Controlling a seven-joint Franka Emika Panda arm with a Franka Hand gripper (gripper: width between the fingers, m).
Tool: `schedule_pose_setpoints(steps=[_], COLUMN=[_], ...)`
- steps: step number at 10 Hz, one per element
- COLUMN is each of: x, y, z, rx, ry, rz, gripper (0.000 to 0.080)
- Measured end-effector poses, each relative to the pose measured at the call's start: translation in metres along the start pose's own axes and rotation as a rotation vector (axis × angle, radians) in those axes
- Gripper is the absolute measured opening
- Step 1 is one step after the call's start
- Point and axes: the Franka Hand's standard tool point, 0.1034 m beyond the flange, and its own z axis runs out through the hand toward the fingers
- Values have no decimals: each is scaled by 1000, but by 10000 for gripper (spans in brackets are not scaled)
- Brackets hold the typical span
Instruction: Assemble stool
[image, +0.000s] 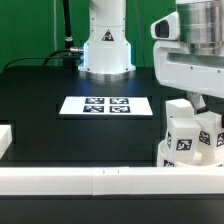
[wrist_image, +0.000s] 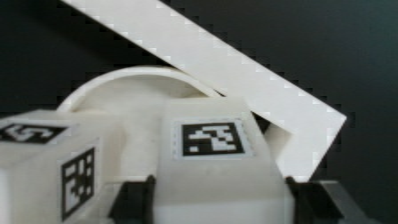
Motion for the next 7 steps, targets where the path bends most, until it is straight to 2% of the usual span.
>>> schedule_pose_setpoints(steps=[3,4,7], x=[2,0,-3], y=[0,1,1], z=[0,0,1], rx=[13,19,75], ry=[-27,-34,-56], rz=[170,303,670], gripper=[337,337,337])
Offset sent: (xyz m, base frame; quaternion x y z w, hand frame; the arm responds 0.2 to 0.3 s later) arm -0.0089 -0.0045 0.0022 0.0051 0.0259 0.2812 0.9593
